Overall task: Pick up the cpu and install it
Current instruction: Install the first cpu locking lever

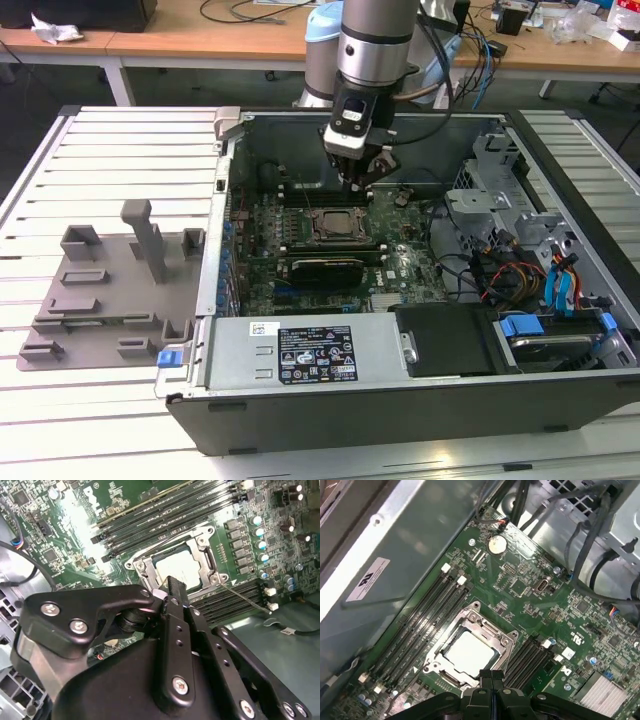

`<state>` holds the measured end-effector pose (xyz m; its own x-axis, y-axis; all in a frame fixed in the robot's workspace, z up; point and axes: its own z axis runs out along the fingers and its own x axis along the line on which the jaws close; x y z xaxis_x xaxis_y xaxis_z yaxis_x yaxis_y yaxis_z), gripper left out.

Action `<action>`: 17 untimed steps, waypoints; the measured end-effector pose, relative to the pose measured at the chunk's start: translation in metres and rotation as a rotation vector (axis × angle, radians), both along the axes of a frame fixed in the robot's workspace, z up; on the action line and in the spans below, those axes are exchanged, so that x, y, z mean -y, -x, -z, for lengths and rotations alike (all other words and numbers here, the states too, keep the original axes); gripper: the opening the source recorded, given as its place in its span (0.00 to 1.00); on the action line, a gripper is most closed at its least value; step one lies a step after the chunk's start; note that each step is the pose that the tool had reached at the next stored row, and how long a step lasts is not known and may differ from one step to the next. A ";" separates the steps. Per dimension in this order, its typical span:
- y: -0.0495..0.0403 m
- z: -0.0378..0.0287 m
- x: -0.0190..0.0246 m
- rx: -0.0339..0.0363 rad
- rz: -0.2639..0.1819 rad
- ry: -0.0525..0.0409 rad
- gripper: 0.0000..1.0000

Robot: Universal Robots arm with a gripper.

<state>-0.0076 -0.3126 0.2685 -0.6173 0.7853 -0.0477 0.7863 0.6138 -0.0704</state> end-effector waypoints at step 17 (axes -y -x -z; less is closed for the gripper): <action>0.0000 0.0000 0.0000 0.0001 -0.207 -0.0001 0.11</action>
<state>-0.0076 -0.3126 0.2685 -0.7654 0.6418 -0.0477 0.6435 0.7622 -0.0702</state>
